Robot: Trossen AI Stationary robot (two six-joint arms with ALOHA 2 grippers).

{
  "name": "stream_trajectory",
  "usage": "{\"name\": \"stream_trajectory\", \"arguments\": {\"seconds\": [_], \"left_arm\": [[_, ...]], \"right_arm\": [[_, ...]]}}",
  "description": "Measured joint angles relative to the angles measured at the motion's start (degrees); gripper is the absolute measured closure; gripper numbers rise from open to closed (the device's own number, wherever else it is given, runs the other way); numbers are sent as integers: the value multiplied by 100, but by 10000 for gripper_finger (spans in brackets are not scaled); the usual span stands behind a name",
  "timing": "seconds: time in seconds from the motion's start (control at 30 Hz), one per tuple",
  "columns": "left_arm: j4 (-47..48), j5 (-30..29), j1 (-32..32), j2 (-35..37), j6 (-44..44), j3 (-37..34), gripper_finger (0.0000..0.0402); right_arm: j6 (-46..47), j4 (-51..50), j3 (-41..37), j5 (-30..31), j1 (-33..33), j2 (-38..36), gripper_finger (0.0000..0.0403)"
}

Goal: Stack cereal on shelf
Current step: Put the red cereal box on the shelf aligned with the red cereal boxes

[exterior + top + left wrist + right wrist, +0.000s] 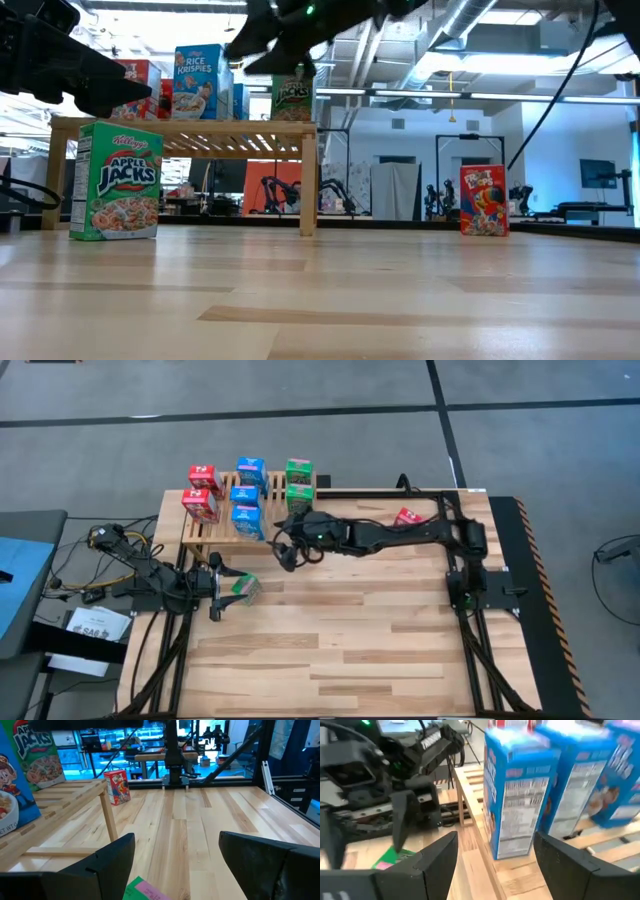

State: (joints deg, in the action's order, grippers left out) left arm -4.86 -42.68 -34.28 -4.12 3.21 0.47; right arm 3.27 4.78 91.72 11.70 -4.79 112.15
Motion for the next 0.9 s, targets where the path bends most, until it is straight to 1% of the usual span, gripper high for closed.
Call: {"name": "stream_trajectory", "arguments": {"seconds": [0.27, 0.43, 0.7, 0.9], "left_arm": [[2, 0, -2, 0, 1, 0, 121], [1, 0, -2, 0, 0, 0, 121], [0, 0, 0, 0, 1, 0, 121], [1, -1, 0, 0, 1, 0, 121]], "right_arm": [[-540, -1258, 2, 13, 145, -718, 117], [-813, -2068, -1, 16, 109, -1177, 117], [-934, -2898, -235, 32, -90, -2006, 117], [-869, -3356, -610, 40, -212, -2700, 117]]}}
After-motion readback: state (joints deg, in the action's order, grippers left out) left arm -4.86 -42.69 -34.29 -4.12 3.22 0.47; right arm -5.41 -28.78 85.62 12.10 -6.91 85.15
